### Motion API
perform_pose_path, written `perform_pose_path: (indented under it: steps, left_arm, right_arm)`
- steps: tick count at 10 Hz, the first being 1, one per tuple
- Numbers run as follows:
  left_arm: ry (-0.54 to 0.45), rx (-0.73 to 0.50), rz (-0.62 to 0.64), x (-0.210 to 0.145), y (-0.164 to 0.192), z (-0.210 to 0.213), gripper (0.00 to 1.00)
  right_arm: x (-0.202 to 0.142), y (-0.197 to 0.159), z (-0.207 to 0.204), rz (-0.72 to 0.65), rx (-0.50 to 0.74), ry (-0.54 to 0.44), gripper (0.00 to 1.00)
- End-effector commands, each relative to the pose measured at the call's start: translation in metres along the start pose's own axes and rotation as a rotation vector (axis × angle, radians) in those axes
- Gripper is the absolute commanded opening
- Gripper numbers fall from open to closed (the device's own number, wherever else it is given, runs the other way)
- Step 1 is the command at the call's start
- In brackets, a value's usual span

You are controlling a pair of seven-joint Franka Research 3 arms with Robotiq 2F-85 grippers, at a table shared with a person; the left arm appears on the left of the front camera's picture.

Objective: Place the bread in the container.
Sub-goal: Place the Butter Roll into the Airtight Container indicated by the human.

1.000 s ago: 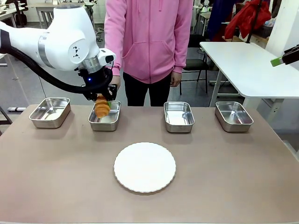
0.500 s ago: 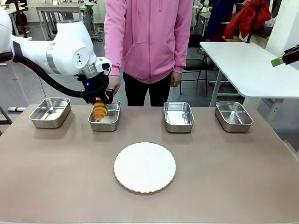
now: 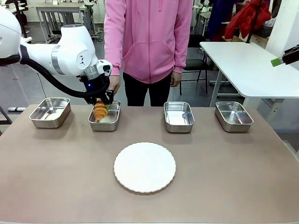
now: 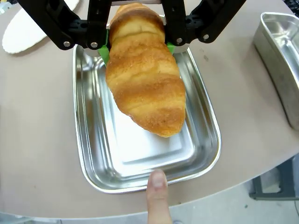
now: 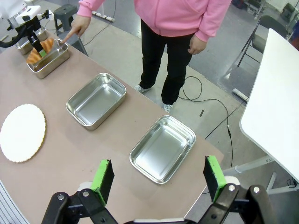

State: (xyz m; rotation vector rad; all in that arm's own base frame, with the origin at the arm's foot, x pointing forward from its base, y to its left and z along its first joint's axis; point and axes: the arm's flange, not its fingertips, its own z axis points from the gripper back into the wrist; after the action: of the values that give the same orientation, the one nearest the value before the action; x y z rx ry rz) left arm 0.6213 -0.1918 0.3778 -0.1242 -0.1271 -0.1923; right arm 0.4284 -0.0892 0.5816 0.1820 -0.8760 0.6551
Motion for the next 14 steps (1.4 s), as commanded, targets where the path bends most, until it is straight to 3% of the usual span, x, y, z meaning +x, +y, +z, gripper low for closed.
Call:
perform_pose_path:
  steps: [1,4,5,13,14]
  left_arm:
    - [-0.005,0.025,-0.011,0.012,-0.001,0.004,0.41]
    - [0.023,0.022,0.010,0.022,-0.006,0.001,0.41]
    - [0.014,0.041,0.025,0.023,-0.007,0.000,0.98]
    - [-0.002,0.043,0.056,0.024,-0.007,0.000,1.00]
    - [0.047,0.086,0.047,0.026,-0.009,-0.002,1.00]
  right_arm:
    - [0.000,-0.001,0.000,-0.004,0.005,-0.022,1.00]
    - [0.000,-0.001,0.000,-0.004,0.005,-0.022,1.00]
    - [0.000,-0.001,0.000,-0.004,0.005,-0.022,1.00]
    - [0.000,-0.001,0.000,-0.004,0.005,-0.022,1.00]
    - [0.000,-0.001,0.000,-0.004,0.005,-0.022,1.00]
